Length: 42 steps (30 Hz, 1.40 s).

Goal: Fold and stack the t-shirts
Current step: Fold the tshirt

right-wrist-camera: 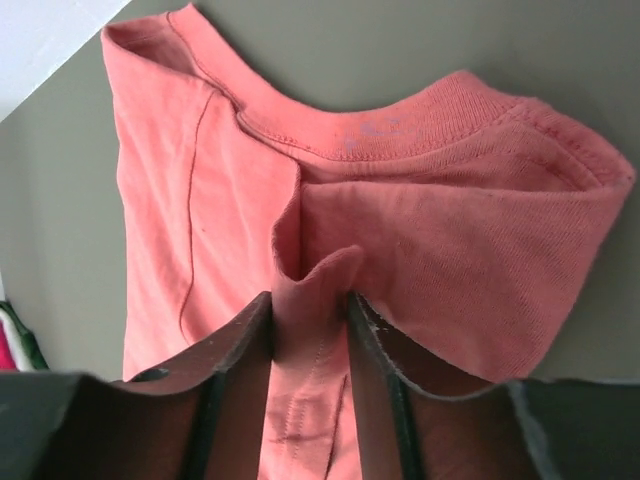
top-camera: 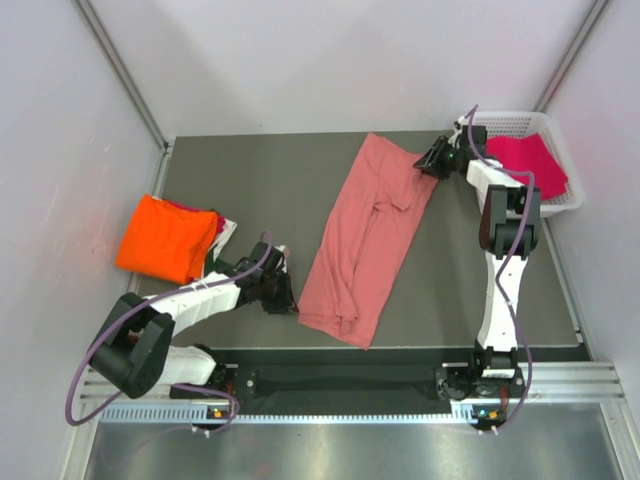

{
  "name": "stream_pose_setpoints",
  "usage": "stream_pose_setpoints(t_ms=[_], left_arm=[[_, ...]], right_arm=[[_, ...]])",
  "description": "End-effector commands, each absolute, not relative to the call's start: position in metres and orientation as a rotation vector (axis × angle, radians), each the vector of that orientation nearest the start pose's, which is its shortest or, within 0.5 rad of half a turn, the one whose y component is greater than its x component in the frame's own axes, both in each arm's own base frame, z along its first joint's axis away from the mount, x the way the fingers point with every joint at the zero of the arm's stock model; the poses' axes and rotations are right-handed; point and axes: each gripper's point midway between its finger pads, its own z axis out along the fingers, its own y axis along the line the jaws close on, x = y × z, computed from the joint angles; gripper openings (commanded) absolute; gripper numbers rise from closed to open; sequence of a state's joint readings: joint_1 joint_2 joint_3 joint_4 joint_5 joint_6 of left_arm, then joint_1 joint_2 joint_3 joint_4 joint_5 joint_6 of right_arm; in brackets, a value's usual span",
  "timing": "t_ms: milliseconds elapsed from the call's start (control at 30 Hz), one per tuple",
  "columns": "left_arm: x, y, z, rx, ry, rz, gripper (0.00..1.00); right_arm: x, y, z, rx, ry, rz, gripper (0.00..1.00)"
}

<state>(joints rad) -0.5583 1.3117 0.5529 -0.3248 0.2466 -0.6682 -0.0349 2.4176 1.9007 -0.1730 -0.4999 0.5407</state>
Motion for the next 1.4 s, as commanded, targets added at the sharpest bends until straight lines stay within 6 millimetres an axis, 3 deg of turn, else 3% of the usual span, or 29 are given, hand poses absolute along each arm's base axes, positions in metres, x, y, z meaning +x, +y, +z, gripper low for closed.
stream_pose_setpoints(t_ms=[0, 100, 200, 267, 300, 367, 400, 567, 700, 833, 867, 900, 933, 967, 1000, 1033, 1067, 1100, 1167, 1200, 1300, 1367], left_arm=[[0.172, -0.182, 0.008, -0.081, 2.844, -0.626, 0.0], [0.172, -0.182, 0.008, -0.081, 2.842, -0.625, 0.0], [0.173, -0.183, 0.008, -0.079, 2.84, -0.627, 0.0], [0.172, -0.183, 0.008, -0.082, 2.842, -0.632, 0.0], [0.173, -0.183, 0.008, -0.079, 2.841, -0.632, 0.0], [0.172, -0.183, 0.009, -0.081, 2.839, -0.634, 0.0], [0.172, -0.183, 0.008, -0.077, 2.841, -0.633, 0.0], [0.173, -0.184, 0.011, -0.082, 2.831, -0.64, 0.0], [0.175, -0.183, 0.018, -0.082, 2.811, -0.637, 0.01], [0.182, -0.186, 0.032, -0.086, 2.751, -0.667, 0.33], [0.184, -0.188, 0.039, -0.087, 2.727, -0.692, 0.39], [0.184, -0.19, 0.042, -0.083, 2.713, -0.711, 0.43], [0.186, -0.192, 0.044, -0.083, 2.702, -0.725, 0.47], [0.185, -0.195, 0.046, -0.075, 2.699, -0.755, 0.51], [0.187, -0.197, 0.047, -0.071, 2.687, -0.766, 0.52], [0.187, -0.199, 0.047, -0.067, 2.686, -0.776, 0.54], [0.188, -0.2, 0.044, -0.069, 2.696, -0.776, 0.55], [0.188, -0.202, 0.044, -0.061, 2.697, -0.79, 0.55], [0.192, -0.207, 0.041, -0.054, 2.694, -0.806, 0.55], [0.193, -0.21, 0.041, -0.048, 2.693, -0.825, 0.54], [0.198, -0.216, 0.035, -0.04, 2.704, -0.841, 0.45], [0.2, -0.217, 0.032, -0.033, 2.705, -0.834, 0.39]], right_arm=[[0.621, 0.088, 0.082, 0.341, 2.195, 0.836, 0.35], [0.617, 0.079, 0.093, 0.354, 2.183, 0.768, 0.32], [0.617, 0.07, 0.107, 0.37, 2.178, 0.68, 0.2], [0.613, 0.06, 0.107, 0.407, 2.205, 0.574, 0.2], [0.615, 0.057, 0.117, 0.407, 2.194, 0.539, 0.25], [0.611, 0.043, 0.113, 0.436, 2.231, 0.433, 0.3], [0.611, 0.063, 0.122, 0.395, 2.234, 0.425, 0.33], [0.606, 0.062, 0.125, 0.386, 2.257, 0.306, 0.35], [0.603, 0.066, 0.127, 0.377, 2.266, 0.315, 0.38], [0.591, 0.072, 0.127, 0.35, 2.278, 0.341, 0.41], [0.586, 0.072, 0.144, 0.341, 2.251, 0.354, 0.42], [0.572, 0.071, 0.129, 0.345, 2.289, 0.35, 0.44], [0.566, 0.072, 0.133, 0.336, 2.275, 0.356, 0.48], [0.557, 0.074, 0.151, 0.323, 2.247, 0.374, 0.49], [0.537, 0.077, 0.131, 0.323, 2.3, 0.375, 0.49], [0.528, 0.077, 0.132, 0.321, 2.301, 0.379, 0.51], [0.516, 0.078, 0.148, 0.311, 2.279, 0.392, 0.51], [0.493, 0.083, 0.126, 0.314, 2.338, 0.393, 0.51], [0.471, 0.088, 0.131, 0.313, 2.329, 0.416, 0.52], [0.454, 0.089, 0.11, 0.333, 2.37, 0.425, 0.53], [0.435, 0.097, 0.093, 0.343, 2.393, 0.499, 0.5], [0.432, 0.101, 0.08, 0.348, 2.417, 0.525, 0.48]])
